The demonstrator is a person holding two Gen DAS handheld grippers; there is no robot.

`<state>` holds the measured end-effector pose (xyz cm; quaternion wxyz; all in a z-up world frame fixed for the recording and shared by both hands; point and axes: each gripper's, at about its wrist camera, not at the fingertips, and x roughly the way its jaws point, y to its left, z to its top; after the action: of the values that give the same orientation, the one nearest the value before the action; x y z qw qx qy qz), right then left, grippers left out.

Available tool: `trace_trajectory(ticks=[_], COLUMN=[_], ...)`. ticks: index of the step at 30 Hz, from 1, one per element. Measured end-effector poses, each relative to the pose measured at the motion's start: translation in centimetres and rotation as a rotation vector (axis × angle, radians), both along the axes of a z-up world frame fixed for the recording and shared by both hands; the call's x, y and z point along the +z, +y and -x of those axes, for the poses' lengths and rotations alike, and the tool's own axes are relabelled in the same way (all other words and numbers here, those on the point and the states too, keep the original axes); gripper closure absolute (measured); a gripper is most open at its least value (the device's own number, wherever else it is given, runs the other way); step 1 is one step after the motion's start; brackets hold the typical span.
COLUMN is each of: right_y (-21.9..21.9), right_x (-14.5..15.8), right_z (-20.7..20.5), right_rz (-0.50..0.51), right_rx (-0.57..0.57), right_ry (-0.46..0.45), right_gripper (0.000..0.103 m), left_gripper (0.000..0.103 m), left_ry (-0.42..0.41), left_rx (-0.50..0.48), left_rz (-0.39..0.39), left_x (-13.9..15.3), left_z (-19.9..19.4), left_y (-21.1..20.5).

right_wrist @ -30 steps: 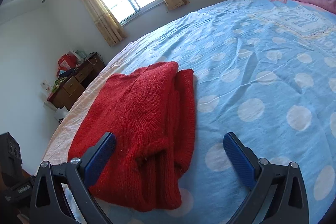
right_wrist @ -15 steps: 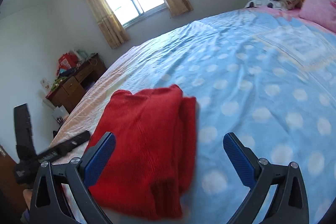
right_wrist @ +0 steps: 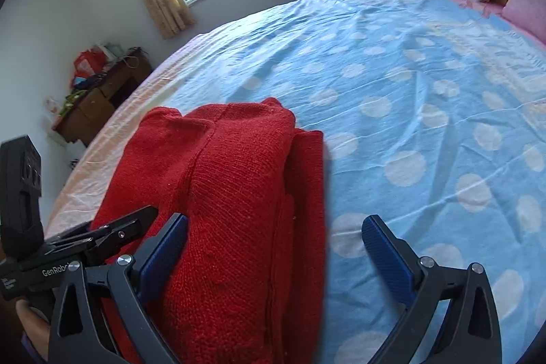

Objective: Fold small clothes
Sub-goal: 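Grasp the sweater edge with the right tool while the left tool grasps the other side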

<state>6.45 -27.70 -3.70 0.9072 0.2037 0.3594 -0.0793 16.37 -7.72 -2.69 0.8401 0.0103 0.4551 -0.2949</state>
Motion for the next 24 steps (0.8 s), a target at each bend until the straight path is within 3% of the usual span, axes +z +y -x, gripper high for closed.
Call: trace_trajectory(ticks=[9, 14, 24], right_y=[0.6, 1.1, 0.4], right_x=[0.0, 0.2, -0.3], right_z=[-0.6, -0.1, -0.2], right_rz=[-0.029, -0.038, -0.094], right_rx=[0.006, 0.029, 0.035], right_ry=[0.009, -0.027, -0.036], right_gripper=[0.011, 0.028, 0.025], left_gripper=[0.007, 0.007, 0.007], left_ry=[0.019, 0.03, 0.045], left_rx=[-0.022, -0.036, -0.081], left_rz=[-0.016, -0.017, -0.007], left_x=[0.0, 0.0, -0.1], left_z=[-0.5, -0.9, -1.3], left_y=[-0.1, -0.4, -0.6])
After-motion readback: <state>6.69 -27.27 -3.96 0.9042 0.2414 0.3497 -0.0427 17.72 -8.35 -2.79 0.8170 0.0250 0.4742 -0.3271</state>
